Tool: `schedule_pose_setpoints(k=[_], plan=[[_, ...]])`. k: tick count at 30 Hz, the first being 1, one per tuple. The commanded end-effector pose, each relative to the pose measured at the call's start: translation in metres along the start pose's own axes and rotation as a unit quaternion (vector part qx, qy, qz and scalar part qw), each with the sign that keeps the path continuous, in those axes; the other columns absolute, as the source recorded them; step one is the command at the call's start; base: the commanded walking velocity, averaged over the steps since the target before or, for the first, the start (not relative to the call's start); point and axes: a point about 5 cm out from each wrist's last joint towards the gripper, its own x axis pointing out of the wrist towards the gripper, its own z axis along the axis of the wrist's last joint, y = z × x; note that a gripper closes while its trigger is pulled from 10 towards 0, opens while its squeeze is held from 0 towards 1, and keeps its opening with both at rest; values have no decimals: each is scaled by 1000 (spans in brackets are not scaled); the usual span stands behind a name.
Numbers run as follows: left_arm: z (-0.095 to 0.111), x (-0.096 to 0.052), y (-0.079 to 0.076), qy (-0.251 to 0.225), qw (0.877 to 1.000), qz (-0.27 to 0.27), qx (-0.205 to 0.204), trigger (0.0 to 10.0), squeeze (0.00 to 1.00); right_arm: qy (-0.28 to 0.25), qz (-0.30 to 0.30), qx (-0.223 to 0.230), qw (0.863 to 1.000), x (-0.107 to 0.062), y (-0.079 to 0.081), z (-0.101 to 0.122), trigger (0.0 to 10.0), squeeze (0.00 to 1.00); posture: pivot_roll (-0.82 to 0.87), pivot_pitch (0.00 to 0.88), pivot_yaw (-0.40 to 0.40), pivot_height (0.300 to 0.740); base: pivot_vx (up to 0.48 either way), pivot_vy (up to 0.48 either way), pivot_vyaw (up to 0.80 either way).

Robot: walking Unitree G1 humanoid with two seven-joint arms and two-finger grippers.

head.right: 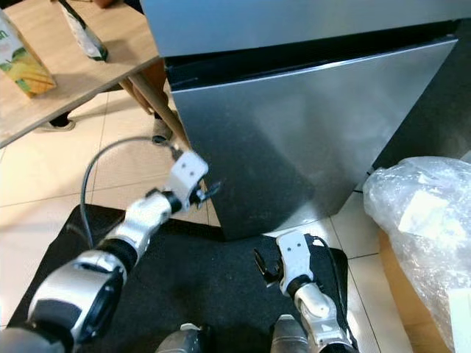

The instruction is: Restocking fridge

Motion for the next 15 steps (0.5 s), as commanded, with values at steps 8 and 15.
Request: schedule_pose_setpoints(k=[8,15], plan=[[-13,-23,61,94,981,153,72,10000,0,3,-5,3,1000,-6,4,-7,10000,0,-216,249,81,740,0,0,0],[-31,-68,111,156,944,271,107,10000,0,-1,5,2,1000,-7,7,-6,10000,0,-214,262,70,740,0,0,0]])
